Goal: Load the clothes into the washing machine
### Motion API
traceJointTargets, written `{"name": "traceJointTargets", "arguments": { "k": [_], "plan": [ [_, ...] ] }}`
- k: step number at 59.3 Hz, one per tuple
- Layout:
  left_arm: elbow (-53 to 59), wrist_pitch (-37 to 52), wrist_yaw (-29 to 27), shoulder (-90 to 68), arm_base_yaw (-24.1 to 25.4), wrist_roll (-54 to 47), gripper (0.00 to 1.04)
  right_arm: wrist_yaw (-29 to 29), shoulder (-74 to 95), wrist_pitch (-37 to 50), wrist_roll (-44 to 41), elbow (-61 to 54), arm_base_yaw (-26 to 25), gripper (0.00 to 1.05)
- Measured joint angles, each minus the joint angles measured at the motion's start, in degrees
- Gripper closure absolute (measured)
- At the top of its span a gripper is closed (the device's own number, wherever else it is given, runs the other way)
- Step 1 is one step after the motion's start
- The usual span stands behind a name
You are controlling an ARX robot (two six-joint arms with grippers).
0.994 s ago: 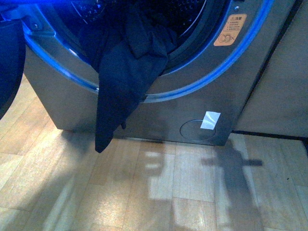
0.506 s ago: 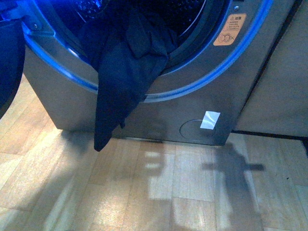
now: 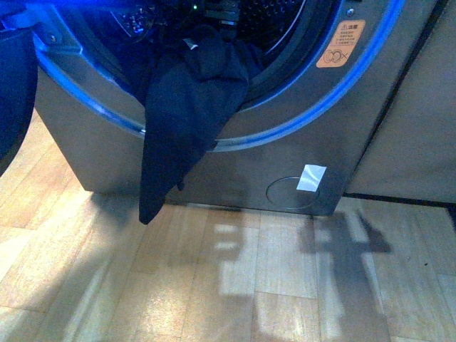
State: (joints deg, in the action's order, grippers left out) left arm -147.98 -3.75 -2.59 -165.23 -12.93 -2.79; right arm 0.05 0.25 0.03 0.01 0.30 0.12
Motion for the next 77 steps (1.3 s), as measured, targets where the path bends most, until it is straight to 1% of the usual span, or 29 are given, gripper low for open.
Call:
{"name": "traceJointTargets", "arguments": {
  "k": [2,3,6,9,31,39,46,50,54,65,66,67,68,70,72,73,77],
  "plan": [
    [4.92,2.14,0.02,2.75,-0.04,-0.02,0.06,0.0,0.0,0.0,0.0,0.0,0.0,0.07],
    [9.49,3.96,0.28,5.44,-0.07,0.0,0.07,0.0,0.0,0.0,0.0,0.0,0.0,0.07],
    [18.14,7.63,1.14,11.04,-0.11,0.17,0.07,0.0,0.0,0.0,0.0,0.0,0.0,0.07],
    [24.59,10.36,1.25,15.47,-0.22,0.15,0.07,0.0,0.0,0.0,0.0,0.0,0.0,0.07],
    [64.48,27.3,4.33,40.09,-2.01,0.04,0.07,0.0,0.0,0.0,0.0,0.0,0.0,0.07],
    [76.76,31.3,5.66,49.31,-2.86,-0.02,0.07,0.0,0.0,0.0,0.0,0.0,0.0,0.07],
    [85.99,31.91,6.64,59.74,-2.78,-0.07,0.07,0.0,0.0,0.0,0.0,0.0,0.0,0.07],
    [89.48,31.54,7.19,64.92,-2.4,-0.13,0.07,0.0,0.0,0.0,0.0,0.0,0.0,0.07],
    [93.9,30.69,8.59,73.46,-1.75,-0.04,0.07,0.0,0.0,0.0,0.0,0.0,0.0,0.07],
    [100.8,27.54,9.97,91.82,-0.59,0.31,0.07,0.0,0.0,0.0,0.0,0.0,0.0,0.07],
    [101.74,27.15,7.63,93.9,-0.87,0.42,0.09,0.0,0.0,0.0,0.0,0.0,0.0,0.07],
    [102.81,26.43,3.85,96.04,-1.14,0.98,0.12,0.0,0.0,0.0,0.0,0.0,0.0,0.07],
    [103.41,26.03,2.1,97.13,-1.14,1.07,0.14,0.0,0.0,0.0,0.0,0.0,0.0,0.07],
    [106.62,24.09,-4.07,102.16,-1.16,1.49,0.21,-0.02,0.0,0.0,0.0,0.0,0.0,0.07],
    [111.43,22.32,-8.33,108.54,-0.74,1.79,0.3,0.0,0.0,0.0,0.0,0.0,0.0,0.07],
    [113.35,22.34,-9.01,110.92,-0.42,1.84,0.34,0.04,0.0,0.0,0.0,0.0,0.0,0.07],
    [120.19,23.93,-8.61,118.33,1.73,2.36,0.51,0.0,0.0,0.0,0.0,0.0,0.0,0.07]
  ]
}}
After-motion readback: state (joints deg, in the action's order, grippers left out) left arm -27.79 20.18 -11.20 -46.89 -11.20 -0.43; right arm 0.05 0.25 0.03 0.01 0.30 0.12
